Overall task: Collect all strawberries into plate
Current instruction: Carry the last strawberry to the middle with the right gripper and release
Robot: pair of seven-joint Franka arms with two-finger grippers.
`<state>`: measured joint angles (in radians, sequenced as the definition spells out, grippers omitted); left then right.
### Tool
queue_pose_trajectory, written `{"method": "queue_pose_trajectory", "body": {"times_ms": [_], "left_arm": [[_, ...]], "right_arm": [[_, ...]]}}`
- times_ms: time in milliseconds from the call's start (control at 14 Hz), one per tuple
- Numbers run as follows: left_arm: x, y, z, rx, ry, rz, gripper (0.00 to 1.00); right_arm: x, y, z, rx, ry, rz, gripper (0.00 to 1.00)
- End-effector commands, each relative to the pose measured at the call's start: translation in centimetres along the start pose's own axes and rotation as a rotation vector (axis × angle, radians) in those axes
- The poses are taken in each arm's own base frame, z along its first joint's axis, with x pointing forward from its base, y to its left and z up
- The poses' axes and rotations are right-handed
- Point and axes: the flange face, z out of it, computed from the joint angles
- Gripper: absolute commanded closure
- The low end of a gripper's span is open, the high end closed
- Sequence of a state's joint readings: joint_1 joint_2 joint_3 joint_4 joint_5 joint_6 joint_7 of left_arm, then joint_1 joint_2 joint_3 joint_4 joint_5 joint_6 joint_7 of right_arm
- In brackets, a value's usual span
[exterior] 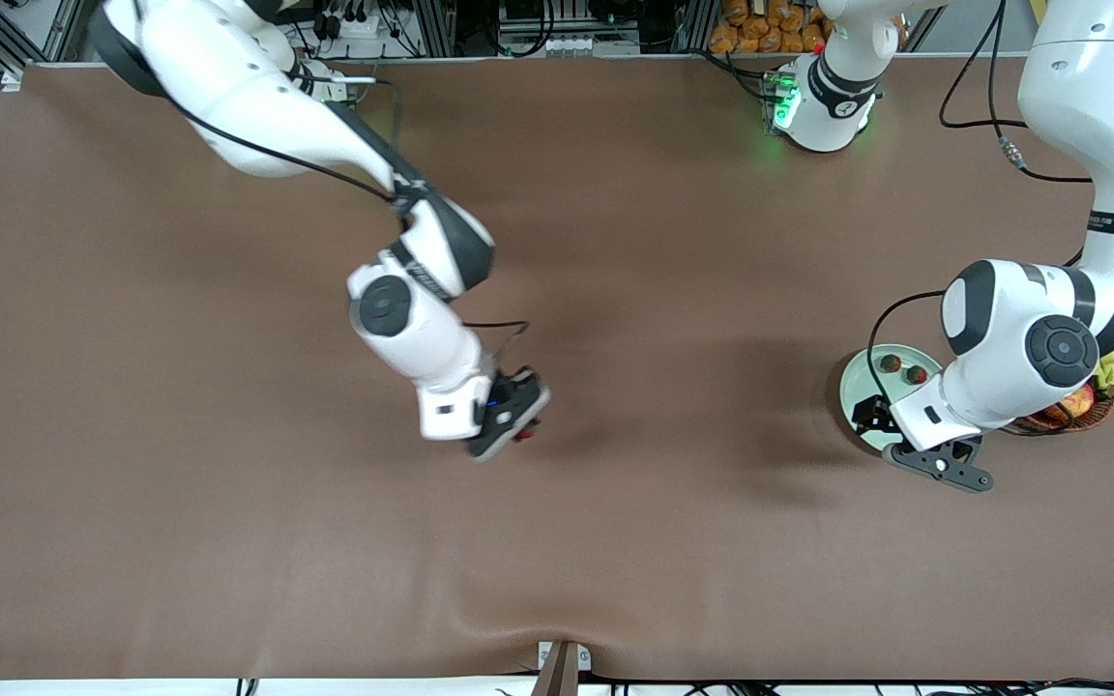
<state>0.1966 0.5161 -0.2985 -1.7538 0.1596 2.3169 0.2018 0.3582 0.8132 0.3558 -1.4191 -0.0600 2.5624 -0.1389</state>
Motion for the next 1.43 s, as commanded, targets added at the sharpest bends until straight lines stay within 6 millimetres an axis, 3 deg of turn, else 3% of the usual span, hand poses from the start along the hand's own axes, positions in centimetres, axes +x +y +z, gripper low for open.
{"method": "queue_pose_trajectory", "body": {"times_ms": [0, 285, 499, 570, 642, 713, 927, 1069, 1212, 1355], "left_arm": [[0.5, 1.6, -0.7, -0.031, 0.005, -0.029, 0.0], [1.3, 5.5, -0.8, -0.054, 0.003, -0.063, 0.0], [1.9, 9.2, -0.7, -0.077, 0.0, -0.071, 0.0], [2.2, 11.1, -0.5, -0.082, -0.005, -0.084, 0.0], [2.4, 13.1, -0.5, -0.084, -0.008, -0.094, 0.0], [2.5, 14.7, -0.3, -0.086, -0.014, -0.109, 0.0], [2.8, 17.9, -0.2, -0.091, -0.017, -0.107, 0.0], [2.8, 18.8, -0.1, -0.093, -0.019, -0.122, 0.0], [2.9, 19.8, 0.1, -0.098, -0.019, -0.12, 0.0], [3.7, 22.8, 0.2, -0.112, -0.01, -0.128, 0.0]], "right_arm": [[2.0, -5.9, 4.3, 0.039, 0.061, 0.0, 1.0], [0.8, -10.9, 10.4, 0.008, 0.099, -0.049, 1.0], [0.0, -11.4, 12.5, 0.001, 0.109, -0.053, 0.96], [0.0, -11.3, 12.5, -0.001, 0.109, -0.055, 0.83], [0.0, -10.8, 12.5, -0.009, 0.109, -0.053, 0.38], [0.1, -10.1, 12.4, -0.024, 0.111, -0.052, 0.0], [1.7, -8.9, 9.4, -0.04, 0.141, -0.038, 0.0], [1.7, -6.8, 6.7, -0.057, 0.132, -0.015, 0.0], [0.6, -3.0, 3.5, -0.09, 0.11, 0.025, 0.0], [-0.7, 1.9, -0.5, -0.13, 0.093, 0.07, 0.0]]}}
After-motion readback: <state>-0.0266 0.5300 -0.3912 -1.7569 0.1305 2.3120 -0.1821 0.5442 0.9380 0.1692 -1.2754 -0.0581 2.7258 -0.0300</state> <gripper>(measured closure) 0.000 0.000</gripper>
